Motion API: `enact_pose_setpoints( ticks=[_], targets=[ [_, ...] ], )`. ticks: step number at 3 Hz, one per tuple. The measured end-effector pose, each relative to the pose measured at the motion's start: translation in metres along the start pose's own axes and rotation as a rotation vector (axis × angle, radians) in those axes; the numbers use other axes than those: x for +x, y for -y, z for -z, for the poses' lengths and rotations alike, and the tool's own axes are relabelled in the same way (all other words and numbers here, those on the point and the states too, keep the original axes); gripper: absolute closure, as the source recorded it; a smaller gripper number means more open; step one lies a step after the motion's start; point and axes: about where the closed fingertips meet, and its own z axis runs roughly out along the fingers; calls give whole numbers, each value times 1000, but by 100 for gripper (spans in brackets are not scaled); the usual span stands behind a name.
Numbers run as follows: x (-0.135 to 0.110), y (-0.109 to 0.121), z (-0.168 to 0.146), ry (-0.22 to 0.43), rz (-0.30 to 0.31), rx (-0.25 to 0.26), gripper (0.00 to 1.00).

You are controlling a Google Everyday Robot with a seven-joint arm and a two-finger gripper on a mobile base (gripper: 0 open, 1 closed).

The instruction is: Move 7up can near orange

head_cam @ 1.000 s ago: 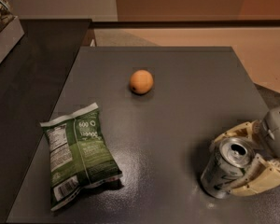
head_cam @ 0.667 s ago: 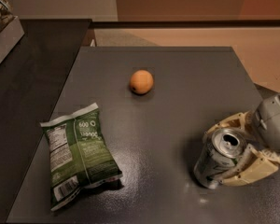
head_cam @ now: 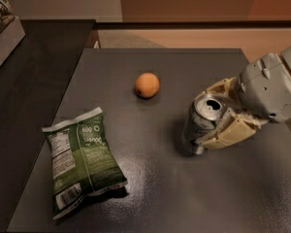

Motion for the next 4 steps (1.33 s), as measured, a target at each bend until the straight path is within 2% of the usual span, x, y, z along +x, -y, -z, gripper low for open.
enact_pose_setpoints(
  ticks=[2,3,4],
  targets=[
    [-4,88,4,-2,-60,136,100],
    [1,119,-1,-10,-97,166,100],
    [7,141,-13,-28,-131,169,100]
  ],
)
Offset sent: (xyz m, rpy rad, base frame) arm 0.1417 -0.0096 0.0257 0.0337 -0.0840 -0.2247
